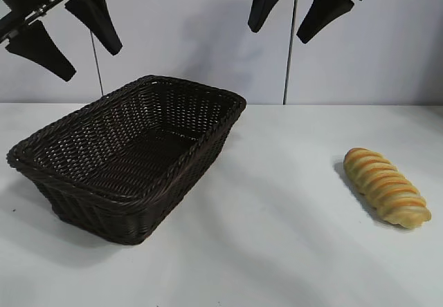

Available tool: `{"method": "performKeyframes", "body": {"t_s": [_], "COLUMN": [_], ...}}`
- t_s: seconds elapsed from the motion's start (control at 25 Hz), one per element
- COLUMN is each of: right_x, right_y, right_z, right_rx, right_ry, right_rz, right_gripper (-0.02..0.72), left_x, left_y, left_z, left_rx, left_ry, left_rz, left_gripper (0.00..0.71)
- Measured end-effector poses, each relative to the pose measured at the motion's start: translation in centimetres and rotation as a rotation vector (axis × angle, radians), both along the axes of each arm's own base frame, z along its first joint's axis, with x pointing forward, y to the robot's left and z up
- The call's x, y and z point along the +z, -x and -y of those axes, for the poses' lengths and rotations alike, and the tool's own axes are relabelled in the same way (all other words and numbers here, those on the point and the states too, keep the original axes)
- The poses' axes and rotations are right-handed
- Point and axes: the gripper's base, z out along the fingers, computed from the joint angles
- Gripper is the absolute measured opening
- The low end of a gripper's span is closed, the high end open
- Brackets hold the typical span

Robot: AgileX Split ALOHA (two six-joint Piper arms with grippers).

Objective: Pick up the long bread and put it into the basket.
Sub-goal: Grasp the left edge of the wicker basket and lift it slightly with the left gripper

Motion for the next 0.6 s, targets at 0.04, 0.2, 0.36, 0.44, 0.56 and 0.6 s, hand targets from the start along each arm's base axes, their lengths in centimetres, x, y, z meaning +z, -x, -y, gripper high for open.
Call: {"method": "performKeyframes", "body": {"t_s": [0.04, 0.2, 0.36, 0.44, 0.56, 0.6], "right_x": [0.0, 0.0, 0.0, 0.0, 0.0, 0.0], "right_y": [0.0, 0.0, 0.0, 0.0, 0.0, 0.0], "right_z": [0.0, 0.0, 0.0, 0.0, 0.0, 0.0], "right_rx": [0.0, 0.0, 0.0, 0.0, 0.0, 0.0], "right_ry": [0.0, 0.0, 0.0, 0.0, 0.0, 0.0], "right_rz": [0.0, -0.001, -0.001, -0.001, -0.001, -0.001], "right_gripper": [0.58, 0.58, 0.58, 0.58, 0.58, 0.58], "left_x": [0.0, 0.6, 1.3, 1.3, 1.2, 1.1], "left_y": [0.7, 3.4, 5.9, 7.1, 8.7, 9.2], "left_z": [-0.1, -0.6, -1.2, -1.4, -1.8, -1.9], "left_rx": [0.003, 0.062, 0.191, 0.263, 0.377, 0.418], "left_ry": [-0.002, -0.003, 0.009, 0.018, 0.038, 0.045], "left_rz": [-0.006, 0.014, 0.023, 0.017, 0.011, 0.007], "left_gripper": [0.542, 0.542, 0.542, 0.542, 0.542, 0.542]}}
